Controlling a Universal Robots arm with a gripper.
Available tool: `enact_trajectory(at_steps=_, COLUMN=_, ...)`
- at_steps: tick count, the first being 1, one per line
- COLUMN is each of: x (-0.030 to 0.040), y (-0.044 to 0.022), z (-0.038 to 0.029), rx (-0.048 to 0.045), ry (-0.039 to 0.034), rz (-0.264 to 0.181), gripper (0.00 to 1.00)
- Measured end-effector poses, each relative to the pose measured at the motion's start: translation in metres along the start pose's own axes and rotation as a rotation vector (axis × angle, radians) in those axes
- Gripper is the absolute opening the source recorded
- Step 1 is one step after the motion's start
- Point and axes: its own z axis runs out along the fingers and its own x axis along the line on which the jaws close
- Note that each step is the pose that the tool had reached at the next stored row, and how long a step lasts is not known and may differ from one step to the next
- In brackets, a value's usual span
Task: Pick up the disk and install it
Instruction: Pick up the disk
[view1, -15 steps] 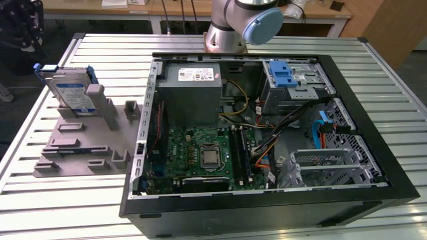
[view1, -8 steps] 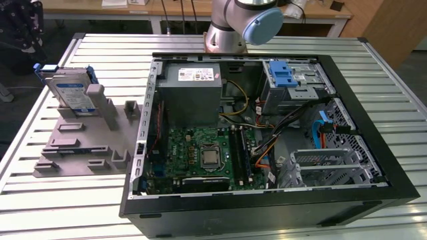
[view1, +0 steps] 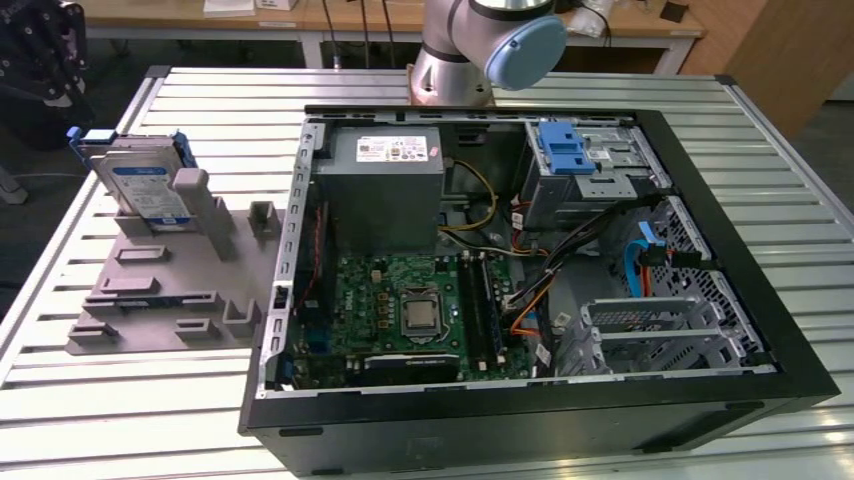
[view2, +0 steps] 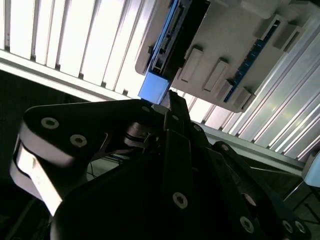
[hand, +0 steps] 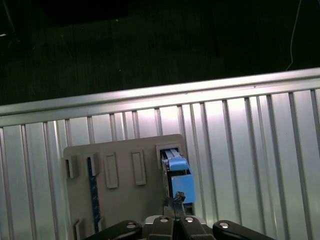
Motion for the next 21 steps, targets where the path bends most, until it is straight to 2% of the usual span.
enact_trajectory(at_steps=2, x=0.0000, y=0.0000, z=0.0000, rx=0.0000, ry=0.0000, rz=0.000, gripper=0.11)
enact_trajectory(at_steps=3, x=0.0000, y=0.0000, z=0.0000, rx=0.0001, ry=0.0000, rz=0.000, gripper=0.17)
enact_trajectory(at_steps=4, x=0.0000, y=0.0000, z=0.0001, rx=0.0001, ry=0.0000, rz=0.000, gripper=0.17)
enact_trajectory(at_steps=6, x=-0.0001, y=0.0000, z=0.0003, rx=0.0000, ry=0.0000, rz=0.000, gripper=0.29)
enact_trajectory(at_steps=7, x=-0.0001, y=0.0000, z=0.0007, rx=0.0002, ry=-0.0001, rz=0.000, gripper=0.29)
enact_trajectory(at_steps=8, x=-0.0001, y=0.0000, z=0.0012, rx=0.0002, ry=-0.0001, rz=-0.001, gripper=0.35)
enact_trajectory(at_steps=14, x=-0.0001, y=-0.0001, z=0.0062, rx=0.0007, ry=0.0001, rz=-0.017, gripper=0.36)
enact_trajectory(at_steps=16, x=-0.0001, y=-0.0001, z=0.0098, rx=0.0014, ry=0.0000, rz=-0.017, gripper=0.48)
enact_trajectory(at_steps=19, x=-0.0003, y=-0.0001, z=0.0144, rx=0.0018, ry=0.0000, rz=-0.017, gripper=0.54)
enact_trajectory(at_steps=21, x=-0.0005, y=-0.0001, z=0.0164, rx=0.0023, ry=-0.0001, rz=-0.020, gripper=0.65)
